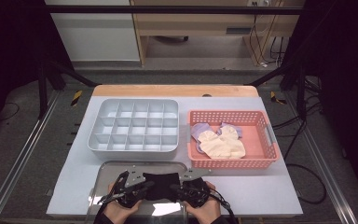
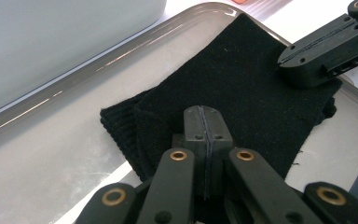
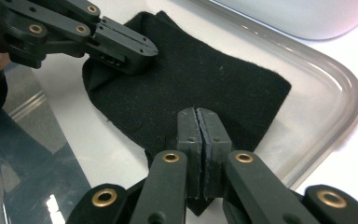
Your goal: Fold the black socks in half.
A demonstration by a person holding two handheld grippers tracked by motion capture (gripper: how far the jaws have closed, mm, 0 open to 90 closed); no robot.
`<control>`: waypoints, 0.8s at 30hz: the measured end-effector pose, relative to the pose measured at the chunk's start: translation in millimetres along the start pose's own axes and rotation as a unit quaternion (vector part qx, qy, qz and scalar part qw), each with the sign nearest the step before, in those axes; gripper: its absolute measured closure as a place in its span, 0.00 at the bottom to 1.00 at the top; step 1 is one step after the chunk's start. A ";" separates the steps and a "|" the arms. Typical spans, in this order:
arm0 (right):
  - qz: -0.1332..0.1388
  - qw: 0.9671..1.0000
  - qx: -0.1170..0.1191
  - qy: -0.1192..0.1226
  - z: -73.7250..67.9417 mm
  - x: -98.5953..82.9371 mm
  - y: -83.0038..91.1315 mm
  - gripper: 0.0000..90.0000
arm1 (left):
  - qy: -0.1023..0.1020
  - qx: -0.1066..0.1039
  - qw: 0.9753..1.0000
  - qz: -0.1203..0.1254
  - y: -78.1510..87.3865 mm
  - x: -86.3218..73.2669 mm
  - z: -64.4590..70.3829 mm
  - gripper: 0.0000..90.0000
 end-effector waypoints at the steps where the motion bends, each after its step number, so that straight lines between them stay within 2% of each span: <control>1: 0.001 1.000 -0.002 -0.001 -0.4 -0.6 0.2 1.00 | -0.002 0.001 1.000 0.001 -0.9 -0.2 0.3 0.99; 5: 0.007 1.000 -0.007 0.004 -0.8 -1.3 -0.6 1.00 | 0.004 0.005 1.000 0.008 -0.3 2.4 0.7 0.99; 9: 0.020 1.000 -0.004 -0.003 1.8 2.3 8.8 0.94 | 0.007 0.009 1.000 0.029 8.6 5.7 1.4 0.93; 11: 0.029 0.999 -0.013 -0.013 5.1 2.6 16.0 0.87 | 0.011 0.009 0.999 0.043 15.4 6.7 1.5 0.91; 14: 0.034 0.999 -0.026 -0.026 9.0 -3.0 22.2 0.80 | 0.016 0.021 0.998 0.056 24.9 6.2 -1.2 0.85; 17: 0.030 0.998 -0.033 -0.036 10.8 -10.7 21.5 0.74 | 0.032 0.040 0.997 0.050 28.9 -0.1 -9.6 0.77; 20: 0.029 0.998 -0.028 -0.049 11.7 -11.7 18.9 0.70 | 0.053 0.029 0.998 0.034 23.0 -10.8 -15.5 0.74; 22: 0.025 0.998 -0.027 -0.052 11.9 -11.9 16.6 0.70 | 0.065 0.014 0.997 0.034 18.9 -13.7 -16.6 0.73; 24: 0.023 0.998 -0.027 -0.053 11.2 -12.5 14.3 0.70 | 0.065 0.012 0.997 0.032 17.2 -13.6 -17.2 0.72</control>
Point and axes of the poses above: each handheld gripper's, and its own axes: y roughly backward along the jaws, x roughly out of its top, z roughly to its right, the point moved 4 cm from there along -y, roughly forward along the jaws, and after that the axes turned 6 degrees about -x, right-handed, at the moved point
